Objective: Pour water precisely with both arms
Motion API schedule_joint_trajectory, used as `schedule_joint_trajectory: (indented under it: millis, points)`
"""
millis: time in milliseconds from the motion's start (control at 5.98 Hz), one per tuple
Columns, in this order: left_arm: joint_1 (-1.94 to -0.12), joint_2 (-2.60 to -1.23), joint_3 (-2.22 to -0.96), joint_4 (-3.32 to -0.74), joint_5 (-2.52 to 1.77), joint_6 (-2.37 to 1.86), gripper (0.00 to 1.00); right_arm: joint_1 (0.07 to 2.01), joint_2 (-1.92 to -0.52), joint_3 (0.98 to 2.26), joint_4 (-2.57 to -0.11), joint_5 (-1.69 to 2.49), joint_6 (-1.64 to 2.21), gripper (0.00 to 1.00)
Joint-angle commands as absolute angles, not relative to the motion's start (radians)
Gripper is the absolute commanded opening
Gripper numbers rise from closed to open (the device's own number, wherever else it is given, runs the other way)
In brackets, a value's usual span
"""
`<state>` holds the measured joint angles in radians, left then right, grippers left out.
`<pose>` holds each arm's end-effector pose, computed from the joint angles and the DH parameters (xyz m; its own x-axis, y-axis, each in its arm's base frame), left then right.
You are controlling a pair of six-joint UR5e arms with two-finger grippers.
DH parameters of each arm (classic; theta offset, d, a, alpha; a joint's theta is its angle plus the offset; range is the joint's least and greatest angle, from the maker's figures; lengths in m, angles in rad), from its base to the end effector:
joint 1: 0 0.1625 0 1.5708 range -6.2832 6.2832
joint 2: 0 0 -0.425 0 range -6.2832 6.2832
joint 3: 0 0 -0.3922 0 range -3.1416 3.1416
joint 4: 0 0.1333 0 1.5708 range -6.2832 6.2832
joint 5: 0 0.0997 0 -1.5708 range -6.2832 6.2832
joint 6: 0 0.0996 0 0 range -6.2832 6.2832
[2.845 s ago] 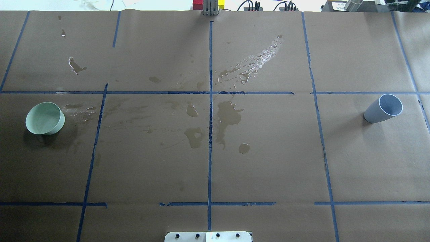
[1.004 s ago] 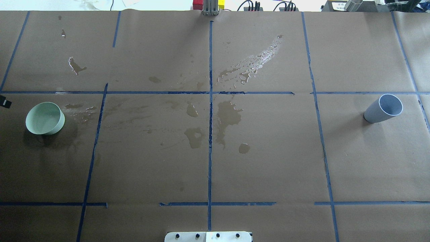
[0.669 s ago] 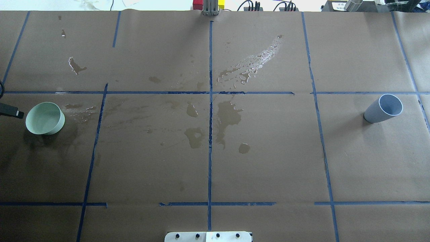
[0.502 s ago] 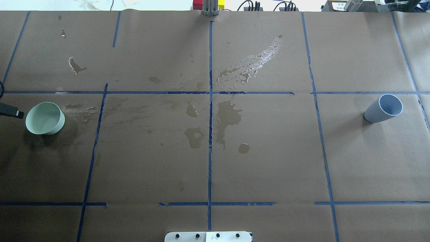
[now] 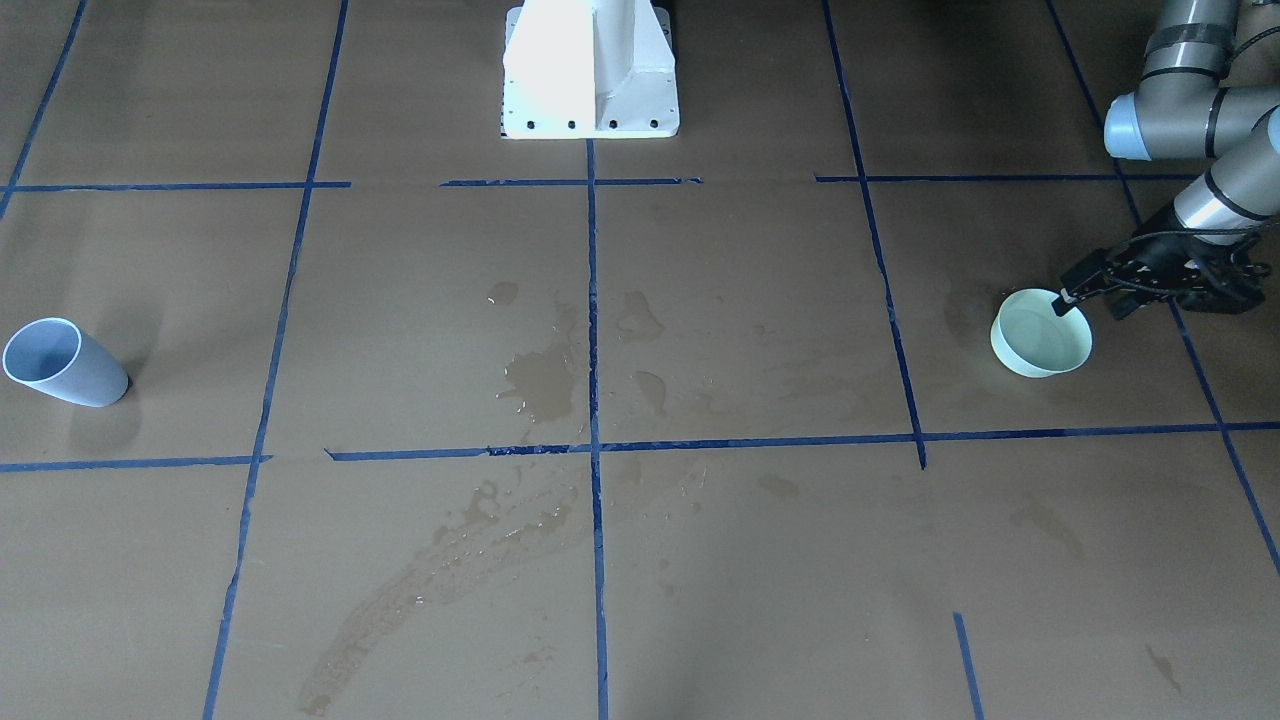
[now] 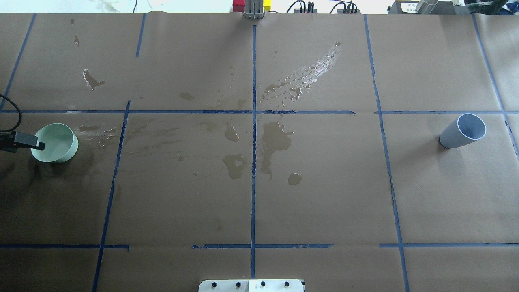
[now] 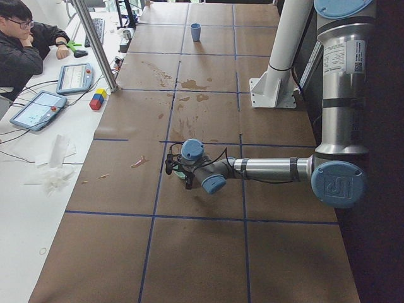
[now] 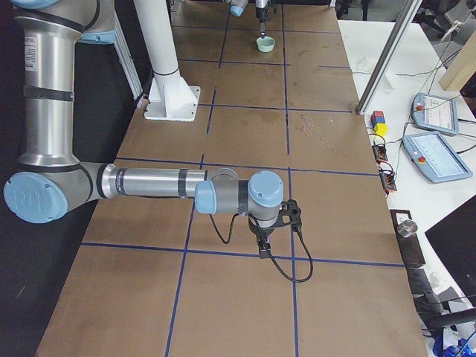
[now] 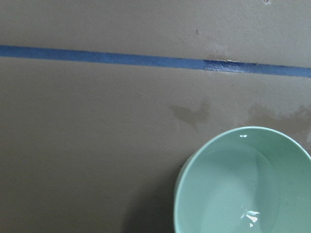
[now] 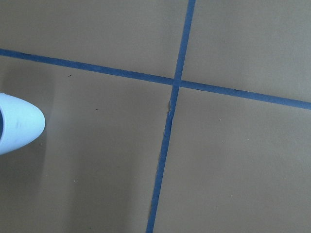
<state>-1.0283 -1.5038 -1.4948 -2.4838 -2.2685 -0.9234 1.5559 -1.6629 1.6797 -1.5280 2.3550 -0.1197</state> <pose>0.1908 -0.4507 0.6278 0.5522 -0.0208 -0.8334 0.1158 0.9919 0.0520 0.0561 -0.4577 0.6436 0.7004 -0.1714 0.6928 0.0992 0.9847 0.1433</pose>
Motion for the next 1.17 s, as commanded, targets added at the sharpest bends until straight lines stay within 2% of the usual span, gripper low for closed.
schedule_joint_trajectory:
  millis: [0, 167, 335, 502, 669, 1004]
  points:
    - [-1.011, -1.528, -1.476, -2.482, -2.266, -0.957, 0.94, 1.557, -1.663, 1.68, -1.528, 2.355, -0.12, 1.0]
    - [-1.011, -1.534, -1.471, -2.476, -2.269, -0.96, 0.44, 1.557, -1.663, 1.678, -1.528, 2.355, -0.12, 1.0]
    - [-1.011, -1.534, -1.468, -2.476, -2.269, -0.959, 0.22, 1.557, -1.663, 1.68, -1.528, 2.355, -0.12, 1.0]
    - [-1.011, -1.534, -1.462, -2.476, -2.269, -0.959, 0.07, 1.555, -1.663, 1.68, -1.528, 2.355, -0.12, 1.0]
    - [-1.011, -1.535, -1.46, -2.474, -2.272, -0.959, 0.02, 1.557, -1.663, 1.68, -1.528, 2.355, -0.12, 1.0]
    - [-1.011, -1.548, -1.476, -2.473, -2.281, -0.959, 0.0, 1.555, -1.661, 1.681, -1.528, 2.355, -0.12, 1.0]
